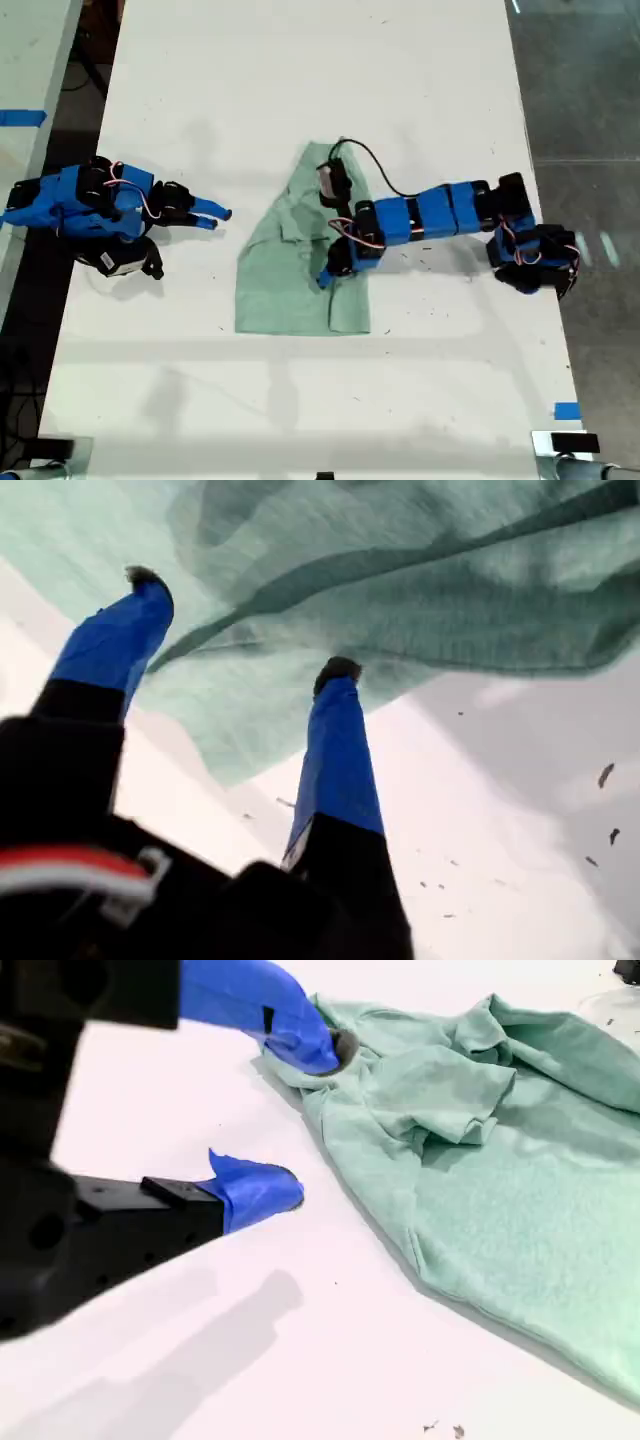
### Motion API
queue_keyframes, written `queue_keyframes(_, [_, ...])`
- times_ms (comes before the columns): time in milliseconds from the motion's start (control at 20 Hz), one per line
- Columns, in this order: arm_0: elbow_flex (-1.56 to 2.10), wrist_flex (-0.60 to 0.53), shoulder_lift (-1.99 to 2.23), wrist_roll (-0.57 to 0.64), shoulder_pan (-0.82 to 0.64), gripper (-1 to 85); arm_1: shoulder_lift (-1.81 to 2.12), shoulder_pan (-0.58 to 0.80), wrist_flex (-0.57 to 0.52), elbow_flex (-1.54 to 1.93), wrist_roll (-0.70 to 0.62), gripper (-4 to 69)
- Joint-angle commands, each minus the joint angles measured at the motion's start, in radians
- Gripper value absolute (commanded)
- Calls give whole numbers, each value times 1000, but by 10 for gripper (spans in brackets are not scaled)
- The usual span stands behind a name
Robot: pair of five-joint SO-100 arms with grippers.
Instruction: Fold t shirt
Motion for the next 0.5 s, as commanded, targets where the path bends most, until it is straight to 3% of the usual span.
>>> queue_keyframes(0, [-23, 0, 6, -15, 8, 181, 252, -14, 67, -8, 18, 304])
queue_keyframes(250, [-23, 0, 6, -15, 8, 181, 611, 11, 115, 264, 48, 298])
queue_keyframes(400, [-23, 0, 6, -15, 8, 181, 857, 18, 52, 592, 95, 306])
queue_keyframes(450, [-23, 0, 6, -15, 8, 181, 950, 17, 6, 723, 114, 272])
